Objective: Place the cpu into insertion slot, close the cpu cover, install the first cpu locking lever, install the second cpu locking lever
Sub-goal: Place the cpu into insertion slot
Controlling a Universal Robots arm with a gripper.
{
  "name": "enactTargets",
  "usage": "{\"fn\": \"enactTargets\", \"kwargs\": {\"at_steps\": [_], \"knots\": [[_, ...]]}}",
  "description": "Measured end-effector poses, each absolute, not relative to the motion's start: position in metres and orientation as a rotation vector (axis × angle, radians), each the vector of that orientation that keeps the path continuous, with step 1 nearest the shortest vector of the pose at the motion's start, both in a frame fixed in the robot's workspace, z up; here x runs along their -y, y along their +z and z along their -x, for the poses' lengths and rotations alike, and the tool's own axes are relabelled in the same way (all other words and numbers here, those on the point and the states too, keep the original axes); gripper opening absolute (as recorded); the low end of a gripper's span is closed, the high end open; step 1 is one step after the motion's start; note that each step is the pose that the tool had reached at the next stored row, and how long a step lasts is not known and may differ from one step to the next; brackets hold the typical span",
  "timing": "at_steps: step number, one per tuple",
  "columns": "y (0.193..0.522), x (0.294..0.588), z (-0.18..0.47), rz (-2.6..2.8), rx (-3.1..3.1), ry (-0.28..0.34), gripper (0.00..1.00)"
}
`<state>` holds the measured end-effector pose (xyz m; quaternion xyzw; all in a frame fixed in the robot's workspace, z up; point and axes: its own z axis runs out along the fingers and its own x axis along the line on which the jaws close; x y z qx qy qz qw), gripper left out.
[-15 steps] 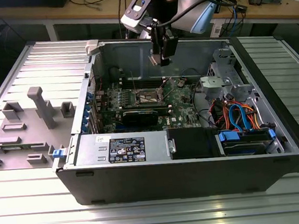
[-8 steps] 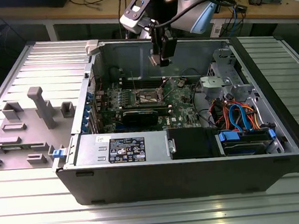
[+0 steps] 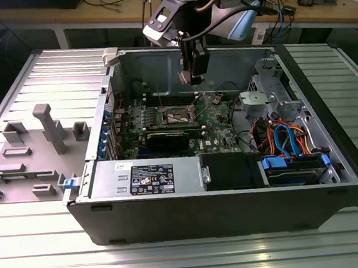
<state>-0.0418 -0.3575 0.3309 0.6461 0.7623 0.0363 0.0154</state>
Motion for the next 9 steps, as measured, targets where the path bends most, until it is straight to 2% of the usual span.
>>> {"fn": "enactTargets", "kwargs": {"at_steps": [9], "knots": [[0.3249,0.3575,0.0443,-2.049,-2.336,0.112,0.54]]}}
